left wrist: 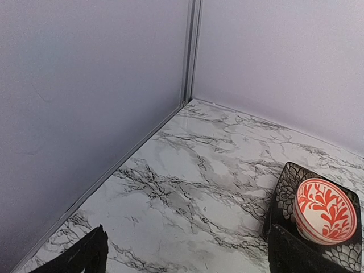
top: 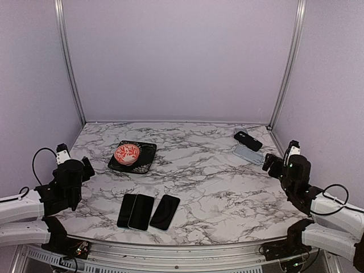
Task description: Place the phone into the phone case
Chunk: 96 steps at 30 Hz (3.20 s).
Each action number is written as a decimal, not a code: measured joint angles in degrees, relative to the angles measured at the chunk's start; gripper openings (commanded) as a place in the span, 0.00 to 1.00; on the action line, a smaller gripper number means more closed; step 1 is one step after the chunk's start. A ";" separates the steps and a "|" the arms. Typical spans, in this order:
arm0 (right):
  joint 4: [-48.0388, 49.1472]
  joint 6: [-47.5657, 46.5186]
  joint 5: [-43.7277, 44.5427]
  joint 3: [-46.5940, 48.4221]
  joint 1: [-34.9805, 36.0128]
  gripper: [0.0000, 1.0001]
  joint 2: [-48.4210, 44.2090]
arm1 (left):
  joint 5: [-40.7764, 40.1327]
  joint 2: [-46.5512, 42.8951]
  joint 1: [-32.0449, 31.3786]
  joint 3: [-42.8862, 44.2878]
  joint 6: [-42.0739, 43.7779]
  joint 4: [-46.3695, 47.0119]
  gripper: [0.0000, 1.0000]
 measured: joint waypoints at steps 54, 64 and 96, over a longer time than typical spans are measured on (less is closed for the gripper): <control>-49.03 -25.49 -31.28 75.32 -5.62 0.25 77.68 | 38.84 34.12 -14.19 29.46 18.73 -18.23 0.95; -44.94 -31.12 -40.96 64.89 -2.40 0.00 71.47 | 38.05 34.16 -14.19 29.46 19.58 -18.25 0.95; -39.45 -8.74 -44.13 32.74 35.01 0.00 30.51 | 59.95 61.51 -13.84 57.70 27.80 -15.28 0.46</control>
